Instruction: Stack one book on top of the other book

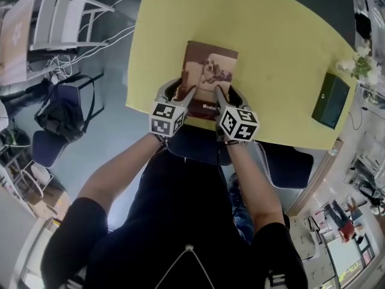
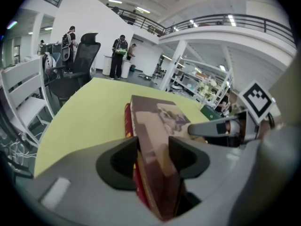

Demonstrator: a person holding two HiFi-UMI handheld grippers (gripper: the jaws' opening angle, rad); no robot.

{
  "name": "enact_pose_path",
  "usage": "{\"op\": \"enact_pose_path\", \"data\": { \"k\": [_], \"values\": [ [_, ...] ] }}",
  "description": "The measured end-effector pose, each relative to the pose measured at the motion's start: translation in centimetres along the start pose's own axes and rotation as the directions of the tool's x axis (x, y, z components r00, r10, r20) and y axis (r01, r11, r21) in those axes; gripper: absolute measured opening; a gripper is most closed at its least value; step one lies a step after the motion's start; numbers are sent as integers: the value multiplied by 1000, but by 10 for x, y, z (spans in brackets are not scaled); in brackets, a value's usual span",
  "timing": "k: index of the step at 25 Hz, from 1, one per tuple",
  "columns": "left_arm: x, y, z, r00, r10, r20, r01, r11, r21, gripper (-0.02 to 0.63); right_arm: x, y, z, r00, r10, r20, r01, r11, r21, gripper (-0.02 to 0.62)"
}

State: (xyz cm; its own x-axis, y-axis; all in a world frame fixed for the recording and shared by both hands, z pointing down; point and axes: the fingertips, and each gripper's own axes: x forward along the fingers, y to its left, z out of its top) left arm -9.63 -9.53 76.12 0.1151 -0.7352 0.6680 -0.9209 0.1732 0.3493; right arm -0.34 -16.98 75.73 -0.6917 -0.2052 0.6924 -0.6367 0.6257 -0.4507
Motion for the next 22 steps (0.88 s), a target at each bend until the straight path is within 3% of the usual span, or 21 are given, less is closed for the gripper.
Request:
{"op": "enact_pose_path", "data": {
  "k": [22],
  "values": [
    [-12,-5,-15,1000,24,-20,-25,1000,-18,222,-7,5,-13,999,26,-30,-26,1000,-9,173]
  ]
}}
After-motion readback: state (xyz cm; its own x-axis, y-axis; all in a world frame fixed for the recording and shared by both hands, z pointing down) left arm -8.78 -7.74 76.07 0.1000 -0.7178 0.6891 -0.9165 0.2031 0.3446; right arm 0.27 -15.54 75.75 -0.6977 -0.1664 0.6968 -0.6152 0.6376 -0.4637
